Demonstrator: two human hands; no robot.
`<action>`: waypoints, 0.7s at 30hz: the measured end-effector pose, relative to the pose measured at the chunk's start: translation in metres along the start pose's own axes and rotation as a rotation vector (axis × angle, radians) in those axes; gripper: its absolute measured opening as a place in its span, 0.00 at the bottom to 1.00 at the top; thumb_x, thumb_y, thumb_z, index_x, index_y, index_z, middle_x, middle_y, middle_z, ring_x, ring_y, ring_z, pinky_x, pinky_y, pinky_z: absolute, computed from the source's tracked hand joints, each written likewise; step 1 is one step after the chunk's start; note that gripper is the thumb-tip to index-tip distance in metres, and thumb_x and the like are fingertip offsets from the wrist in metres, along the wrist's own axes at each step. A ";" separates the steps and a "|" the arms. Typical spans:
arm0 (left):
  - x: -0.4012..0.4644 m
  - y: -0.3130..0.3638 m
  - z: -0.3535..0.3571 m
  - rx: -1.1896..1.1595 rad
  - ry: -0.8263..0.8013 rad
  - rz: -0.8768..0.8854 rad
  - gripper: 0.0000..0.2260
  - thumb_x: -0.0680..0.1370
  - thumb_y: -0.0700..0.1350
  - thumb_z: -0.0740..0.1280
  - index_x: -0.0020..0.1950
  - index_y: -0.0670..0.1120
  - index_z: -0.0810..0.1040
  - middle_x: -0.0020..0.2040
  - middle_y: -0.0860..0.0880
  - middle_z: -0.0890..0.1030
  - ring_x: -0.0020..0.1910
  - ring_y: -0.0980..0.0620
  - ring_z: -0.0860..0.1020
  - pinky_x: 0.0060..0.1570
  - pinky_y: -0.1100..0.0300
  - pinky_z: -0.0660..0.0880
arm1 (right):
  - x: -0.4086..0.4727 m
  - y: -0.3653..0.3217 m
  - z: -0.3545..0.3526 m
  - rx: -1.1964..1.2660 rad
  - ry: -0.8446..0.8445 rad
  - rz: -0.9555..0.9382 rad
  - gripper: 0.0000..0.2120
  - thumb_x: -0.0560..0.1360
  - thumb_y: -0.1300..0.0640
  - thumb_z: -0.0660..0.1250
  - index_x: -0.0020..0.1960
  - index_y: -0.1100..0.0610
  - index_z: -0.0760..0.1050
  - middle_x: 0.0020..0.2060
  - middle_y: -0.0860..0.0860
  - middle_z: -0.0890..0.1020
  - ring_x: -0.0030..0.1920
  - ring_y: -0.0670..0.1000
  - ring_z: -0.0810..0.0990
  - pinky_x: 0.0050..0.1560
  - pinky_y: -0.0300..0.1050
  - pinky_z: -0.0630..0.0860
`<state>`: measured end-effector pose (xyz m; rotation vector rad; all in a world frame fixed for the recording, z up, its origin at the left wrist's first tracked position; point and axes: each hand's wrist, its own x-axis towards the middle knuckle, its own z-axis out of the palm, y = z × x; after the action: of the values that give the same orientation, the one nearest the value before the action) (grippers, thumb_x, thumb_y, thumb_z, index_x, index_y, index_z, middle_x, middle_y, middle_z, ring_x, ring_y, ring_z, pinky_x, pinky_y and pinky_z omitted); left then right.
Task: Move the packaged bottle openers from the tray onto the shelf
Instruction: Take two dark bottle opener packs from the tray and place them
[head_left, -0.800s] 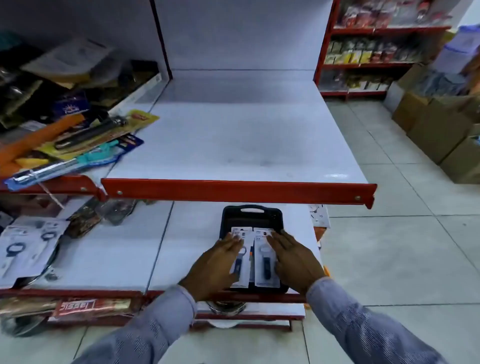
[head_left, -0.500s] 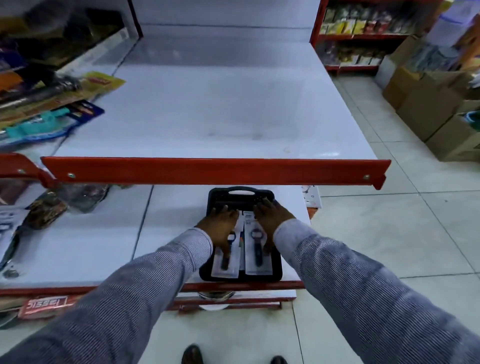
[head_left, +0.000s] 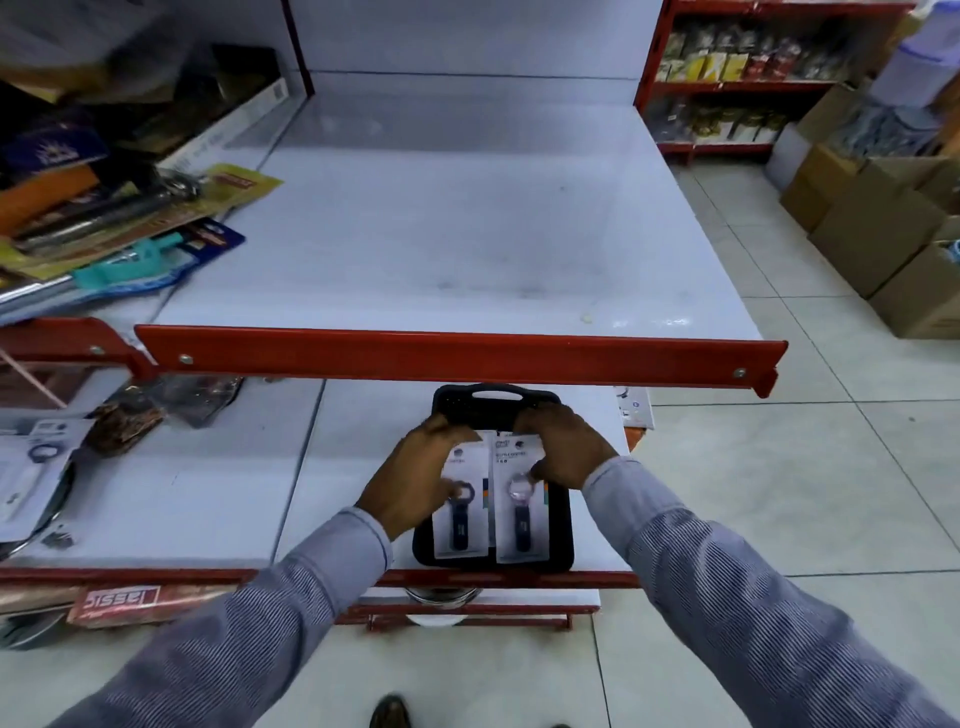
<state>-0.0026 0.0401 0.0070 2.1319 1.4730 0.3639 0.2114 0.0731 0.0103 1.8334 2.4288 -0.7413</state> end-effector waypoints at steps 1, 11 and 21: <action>-0.012 0.006 -0.005 -0.029 0.016 -0.002 0.23 0.69 0.33 0.74 0.61 0.49 0.80 0.59 0.47 0.81 0.56 0.48 0.80 0.58 0.62 0.77 | -0.012 -0.007 -0.009 0.035 0.030 -0.017 0.23 0.63 0.63 0.78 0.57 0.56 0.79 0.58 0.55 0.81 0.59 0.56 0.79 0.56 0.41 0.73; -0.110 0.089 -0.151 -0.153 0.456 0.136 0.12 0.72 0.46 0.73 0.51 0.58 0.77 0.50 0.67 0.81 0.43 0.64 0.81 0.42 0.75 0.75 | -0.134 -0.101 -0.130 0.246 0.583 -0.260 0.15 0.70 0.62 0.75 0.53 0.46 0.82 0.44 0.43 0.87 0.41 0.41 0.83 0.46 0.34 0.79; -0.022 0.095 -0.266 -0.683 0.551 0.136 0.13 0.75 0.33 0.72 0.51 0.49 0.78 0.37 0.49 0.88 0.36 0.56 0.82 0.36 0.58 0.82 | -0.080 -0.113 -0.265 0.960 0.621 -0.306 0.10 0.72 0.69 0.71 0.52 0.58 0.82 0.29 0.48 0.82 0.29 0.42 0.80 0.33 0.39 0.82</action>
<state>-0.0670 0.0632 0.2820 1.6260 1.2068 1.3728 0.2053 0.0761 0.3091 2.2148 3.0937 -1.8714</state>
